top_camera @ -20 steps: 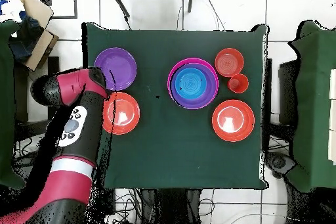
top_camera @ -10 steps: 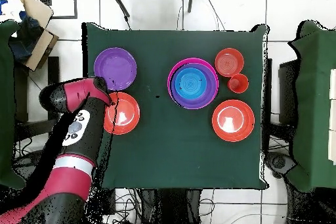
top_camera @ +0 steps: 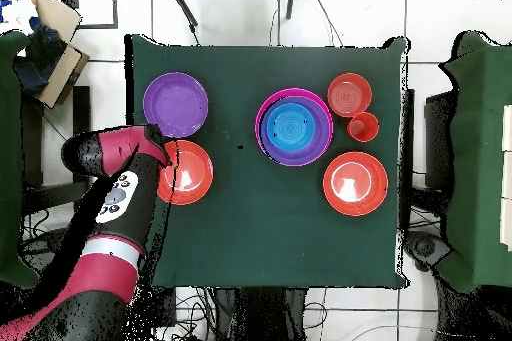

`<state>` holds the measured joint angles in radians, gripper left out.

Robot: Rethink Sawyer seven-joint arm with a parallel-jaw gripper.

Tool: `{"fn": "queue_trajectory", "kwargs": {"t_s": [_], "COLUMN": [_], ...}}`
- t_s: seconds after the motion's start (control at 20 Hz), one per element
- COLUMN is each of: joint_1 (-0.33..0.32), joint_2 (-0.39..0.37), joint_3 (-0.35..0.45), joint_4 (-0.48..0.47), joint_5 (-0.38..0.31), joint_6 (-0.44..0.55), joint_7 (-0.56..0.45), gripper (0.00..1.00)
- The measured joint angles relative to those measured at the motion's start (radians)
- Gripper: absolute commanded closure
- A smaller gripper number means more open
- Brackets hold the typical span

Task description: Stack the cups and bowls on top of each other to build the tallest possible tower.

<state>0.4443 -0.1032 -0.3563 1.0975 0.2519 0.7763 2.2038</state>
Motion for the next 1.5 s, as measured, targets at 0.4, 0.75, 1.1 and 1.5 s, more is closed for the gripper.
{"fn": "queue_trajectory", "kwargs": {"t_s": [0.4, 0.75, 1.1, 1.5], "joint_1": [-0.004, -0.004, -0.008, -0.061], "joint_2": [0.003, 0.005, -0.009, -0.132], "joint_3": [-0.002, -0.012, -0.013, -0.023], "joint_4": [0.0, -0.002, 0.004, 0.023], "joint_5": [0.021, 0.034, 0.036, 0.036], "joint_6": [-0.004, -0.003, -0.003, 0.064], "joint_7": [0.0, 0.0, 0.0, 0.0], "gripper": [0.0, 1.0, 1.0, 1.0]}}
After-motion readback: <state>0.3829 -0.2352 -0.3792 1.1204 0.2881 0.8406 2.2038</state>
